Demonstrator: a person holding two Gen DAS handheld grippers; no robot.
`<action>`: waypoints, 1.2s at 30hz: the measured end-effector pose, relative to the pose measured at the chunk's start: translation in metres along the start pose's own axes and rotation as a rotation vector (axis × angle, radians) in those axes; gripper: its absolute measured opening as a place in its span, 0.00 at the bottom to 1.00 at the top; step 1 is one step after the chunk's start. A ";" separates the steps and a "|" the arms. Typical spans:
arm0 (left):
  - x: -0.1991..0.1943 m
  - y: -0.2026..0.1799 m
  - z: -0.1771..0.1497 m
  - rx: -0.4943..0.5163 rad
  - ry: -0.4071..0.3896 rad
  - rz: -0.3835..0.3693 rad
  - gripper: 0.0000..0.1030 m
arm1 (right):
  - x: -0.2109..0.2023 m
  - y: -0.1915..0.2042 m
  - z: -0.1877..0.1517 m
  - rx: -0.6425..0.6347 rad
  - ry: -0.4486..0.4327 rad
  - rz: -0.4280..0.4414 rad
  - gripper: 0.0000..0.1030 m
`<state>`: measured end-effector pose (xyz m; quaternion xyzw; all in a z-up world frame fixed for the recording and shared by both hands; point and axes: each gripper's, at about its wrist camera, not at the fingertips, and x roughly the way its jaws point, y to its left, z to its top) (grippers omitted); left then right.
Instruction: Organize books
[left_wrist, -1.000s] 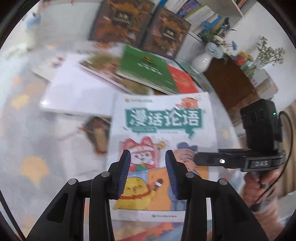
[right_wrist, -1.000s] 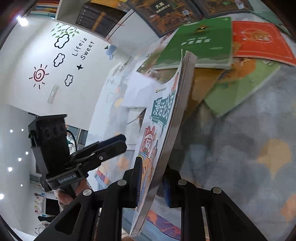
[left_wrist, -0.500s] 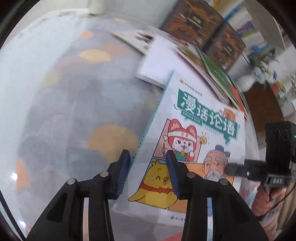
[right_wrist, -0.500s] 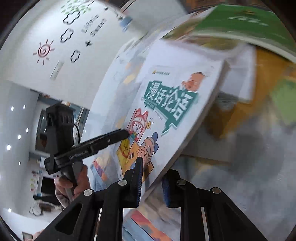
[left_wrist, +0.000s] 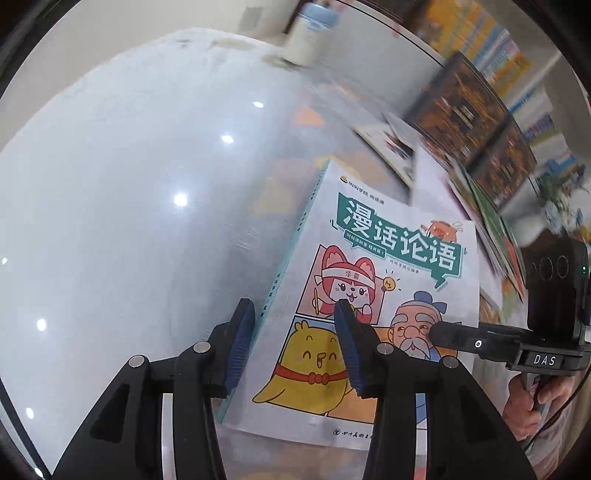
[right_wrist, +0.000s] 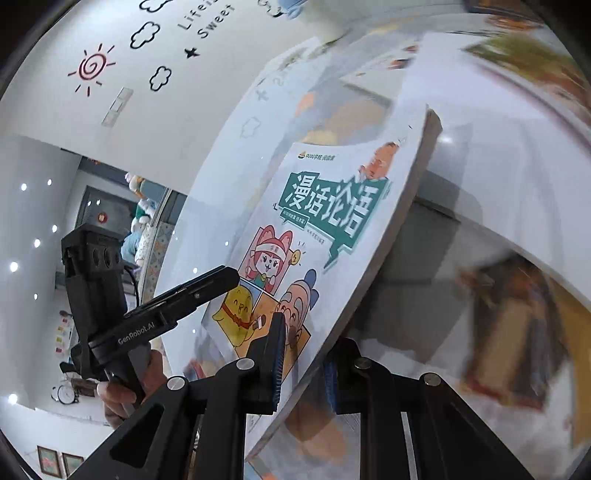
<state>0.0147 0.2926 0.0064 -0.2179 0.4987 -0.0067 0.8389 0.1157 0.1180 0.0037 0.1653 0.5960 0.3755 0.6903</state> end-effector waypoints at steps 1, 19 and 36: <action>0.000 0.003 0.003 -0.009 -0.007 0.012 0.40 | 0.005 0.002 0.002 0.001 0.006 0.004 0.19; -0.009 0.032 -0.004 -0.065 -0.019 0.080 0.44 | 0.000 -0.015 -0.010 0.102 0.057 0.023 0.36; 0.025 -0.099 0.064 0.174 0.021 -0.041 0.51 | -0.147 -0.097 -0.035 0.215 -0.312 -0.166 0.48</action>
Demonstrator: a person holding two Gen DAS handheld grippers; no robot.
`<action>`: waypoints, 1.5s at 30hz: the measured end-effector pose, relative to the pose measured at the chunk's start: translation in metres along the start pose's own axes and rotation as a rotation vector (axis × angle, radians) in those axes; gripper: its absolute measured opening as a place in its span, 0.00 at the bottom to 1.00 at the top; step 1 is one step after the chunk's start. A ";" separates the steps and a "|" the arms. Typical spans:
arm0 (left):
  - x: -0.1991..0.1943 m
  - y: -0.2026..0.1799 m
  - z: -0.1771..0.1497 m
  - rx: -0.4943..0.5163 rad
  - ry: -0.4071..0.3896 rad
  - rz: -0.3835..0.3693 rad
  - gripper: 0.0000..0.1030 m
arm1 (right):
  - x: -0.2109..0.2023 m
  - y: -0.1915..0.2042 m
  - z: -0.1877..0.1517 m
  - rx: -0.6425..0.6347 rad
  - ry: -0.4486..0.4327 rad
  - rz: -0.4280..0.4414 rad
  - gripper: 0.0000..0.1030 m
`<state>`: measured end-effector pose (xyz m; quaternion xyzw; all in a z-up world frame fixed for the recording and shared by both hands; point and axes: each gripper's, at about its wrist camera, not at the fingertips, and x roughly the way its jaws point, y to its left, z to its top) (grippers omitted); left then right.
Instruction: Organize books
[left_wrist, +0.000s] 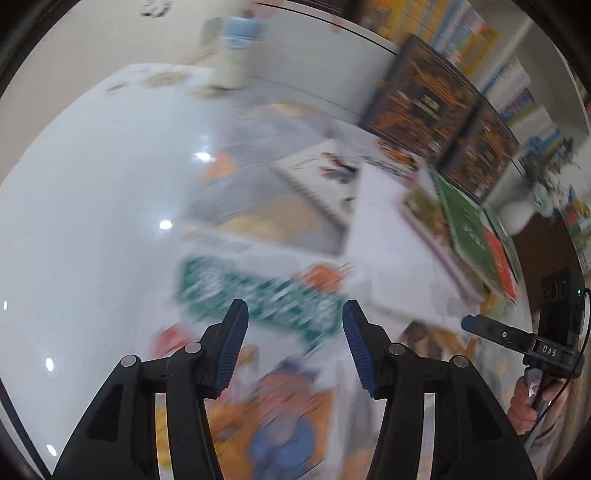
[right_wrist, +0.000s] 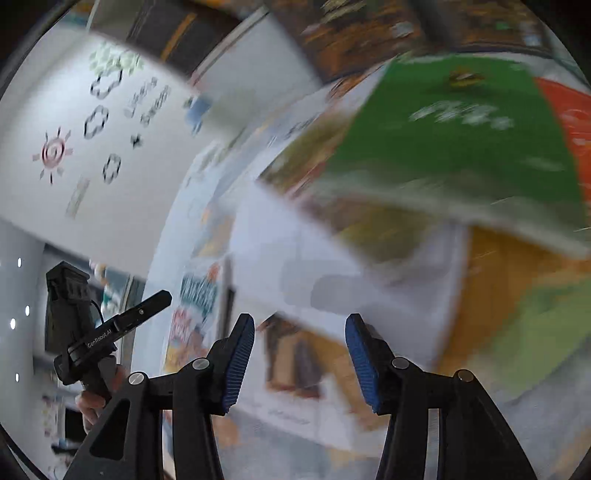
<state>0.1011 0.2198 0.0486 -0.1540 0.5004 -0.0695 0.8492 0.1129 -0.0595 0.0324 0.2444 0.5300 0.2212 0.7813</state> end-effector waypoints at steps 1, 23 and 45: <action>0.007 -0.007 0.007 0.018 0.017 0.009 0.51 | -0.010 -0.008 0.003 0.018 -0.040 -0.025 0.48; 0.088 -0.143 0.023 0.260 0.173 0.100 0.54 | -0.049 -0.071 0.066 0.020 -0.152 -0.214 0.61; 0.024 -0.108 -0.108 0.194 0.168 0.027 0.54 | -0.086 -0.083 -0.108 0.044 0.152 0.079 0.58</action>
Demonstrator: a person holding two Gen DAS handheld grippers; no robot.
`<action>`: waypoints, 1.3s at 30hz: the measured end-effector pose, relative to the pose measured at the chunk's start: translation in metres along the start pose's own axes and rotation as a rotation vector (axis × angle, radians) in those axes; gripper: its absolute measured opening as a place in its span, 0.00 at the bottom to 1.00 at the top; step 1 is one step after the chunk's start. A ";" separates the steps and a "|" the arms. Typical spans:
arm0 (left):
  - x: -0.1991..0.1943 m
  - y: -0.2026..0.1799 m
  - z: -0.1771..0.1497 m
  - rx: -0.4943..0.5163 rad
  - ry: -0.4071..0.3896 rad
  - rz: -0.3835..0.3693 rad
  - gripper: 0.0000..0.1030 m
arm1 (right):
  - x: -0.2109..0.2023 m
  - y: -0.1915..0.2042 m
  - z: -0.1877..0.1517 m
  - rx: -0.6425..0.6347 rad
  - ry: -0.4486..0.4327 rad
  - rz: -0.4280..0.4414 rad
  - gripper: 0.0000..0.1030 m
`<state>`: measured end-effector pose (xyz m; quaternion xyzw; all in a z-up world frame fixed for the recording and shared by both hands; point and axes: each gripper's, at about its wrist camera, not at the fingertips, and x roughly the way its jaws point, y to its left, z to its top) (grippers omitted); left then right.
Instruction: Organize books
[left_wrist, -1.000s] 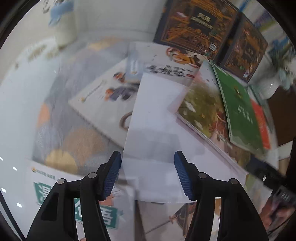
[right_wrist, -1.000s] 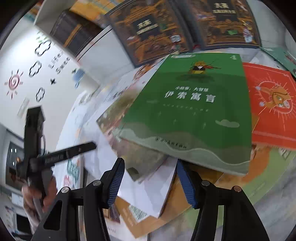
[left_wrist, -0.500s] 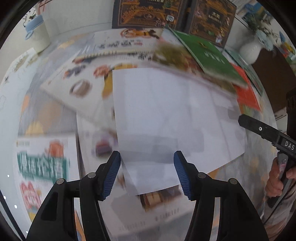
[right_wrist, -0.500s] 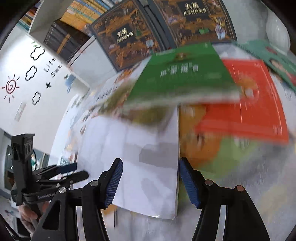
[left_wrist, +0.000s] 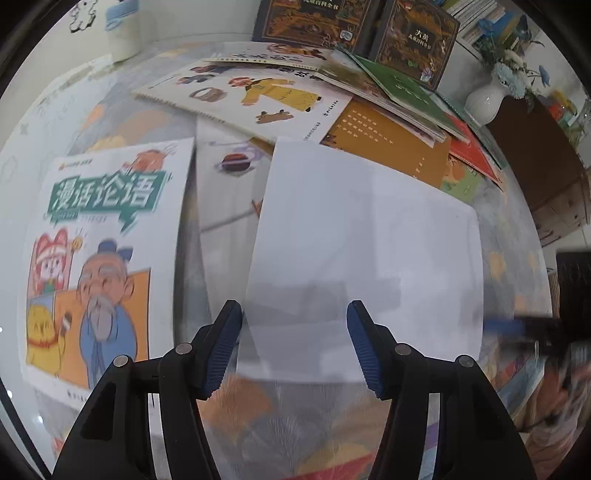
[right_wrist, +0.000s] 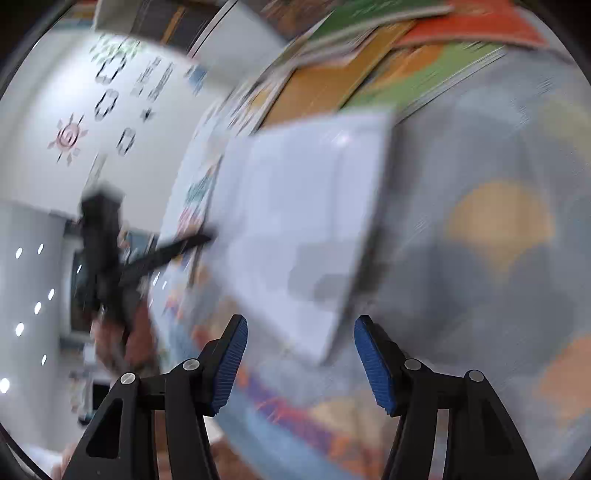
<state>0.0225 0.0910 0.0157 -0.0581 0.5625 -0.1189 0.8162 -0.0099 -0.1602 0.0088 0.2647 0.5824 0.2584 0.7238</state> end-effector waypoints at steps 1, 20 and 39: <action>0.000 -0.001 -0.002 0.004 -0.003 0.004 0.54 | -0.002 -0.010 0.011 0.024 -0.027 0.008 0.57; 0.005 -0.001 -0.010 -0.009 -0.063 0.011 0.62 | 0.032 -0.019 0.073 -0.167 -0.013 0.202 0.24; 0.000 0.006 -0.007 -0.063 -0.050 0.007 0.62 | 0.019 -0.005 0.066 -0.007 -0.077 0.201 0.13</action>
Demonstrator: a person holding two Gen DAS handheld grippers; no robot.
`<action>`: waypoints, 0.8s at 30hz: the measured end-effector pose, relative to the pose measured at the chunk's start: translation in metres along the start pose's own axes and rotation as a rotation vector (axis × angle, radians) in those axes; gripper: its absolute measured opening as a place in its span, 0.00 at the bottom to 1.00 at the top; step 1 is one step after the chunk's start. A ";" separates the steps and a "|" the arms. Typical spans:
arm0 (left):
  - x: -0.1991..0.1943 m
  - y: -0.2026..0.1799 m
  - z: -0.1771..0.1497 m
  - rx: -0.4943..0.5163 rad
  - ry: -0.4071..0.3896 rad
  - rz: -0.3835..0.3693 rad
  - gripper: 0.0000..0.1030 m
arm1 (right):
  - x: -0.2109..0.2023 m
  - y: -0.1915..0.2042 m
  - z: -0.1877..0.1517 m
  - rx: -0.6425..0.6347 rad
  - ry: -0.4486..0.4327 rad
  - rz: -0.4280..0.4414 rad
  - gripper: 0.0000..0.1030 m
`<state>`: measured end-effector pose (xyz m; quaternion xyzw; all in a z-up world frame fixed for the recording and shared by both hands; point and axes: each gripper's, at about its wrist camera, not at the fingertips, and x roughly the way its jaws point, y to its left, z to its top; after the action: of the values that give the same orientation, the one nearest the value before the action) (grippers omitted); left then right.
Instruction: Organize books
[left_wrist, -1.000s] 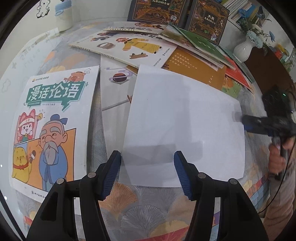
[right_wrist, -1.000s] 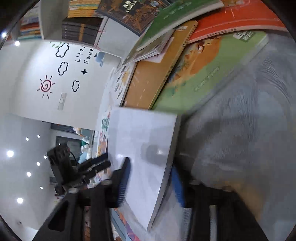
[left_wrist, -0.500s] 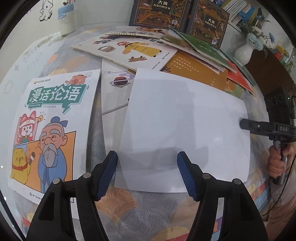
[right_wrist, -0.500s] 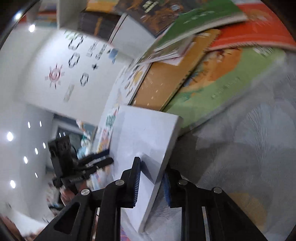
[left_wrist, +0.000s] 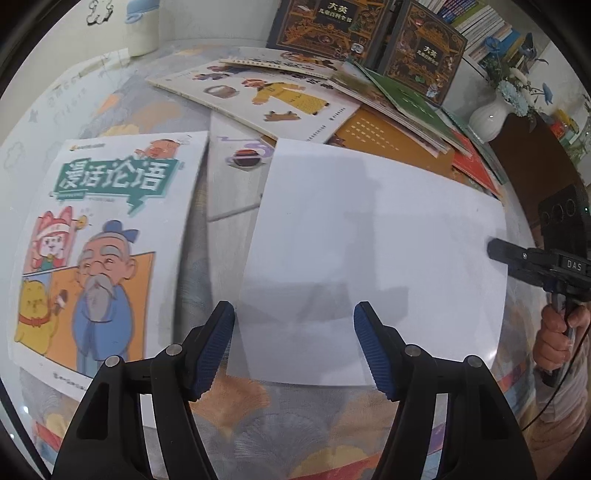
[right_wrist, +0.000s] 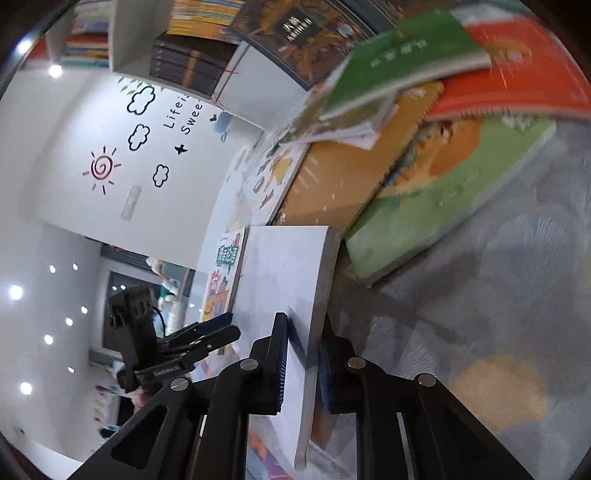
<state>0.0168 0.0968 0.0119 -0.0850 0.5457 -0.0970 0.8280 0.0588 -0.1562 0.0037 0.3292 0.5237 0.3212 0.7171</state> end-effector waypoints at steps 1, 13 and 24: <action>-0.001 0.001 0.000 -0.004 -0.002 0.010 0.62 | 0.002 0.001 -0.001 0.004 0.007 0.014 0.13; -0.014 0.007 0.004 -0.070 -0.002 -0.101 0.62 | -0.053 0.024 0.038 0.077 -0.119 0.035 0.06; -0.069 -0.013 0.001 -0.011 -0.133 -0.179 0.62 | -0.118 0.189 0.010 -0.579 -0.333 -0.450 0.09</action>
<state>-0.0099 0.1014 0.0764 -0.1440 0.4801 -0.1616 0.8501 0.0175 -0.1440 0.2223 0.0381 0.3471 0.2329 0.9077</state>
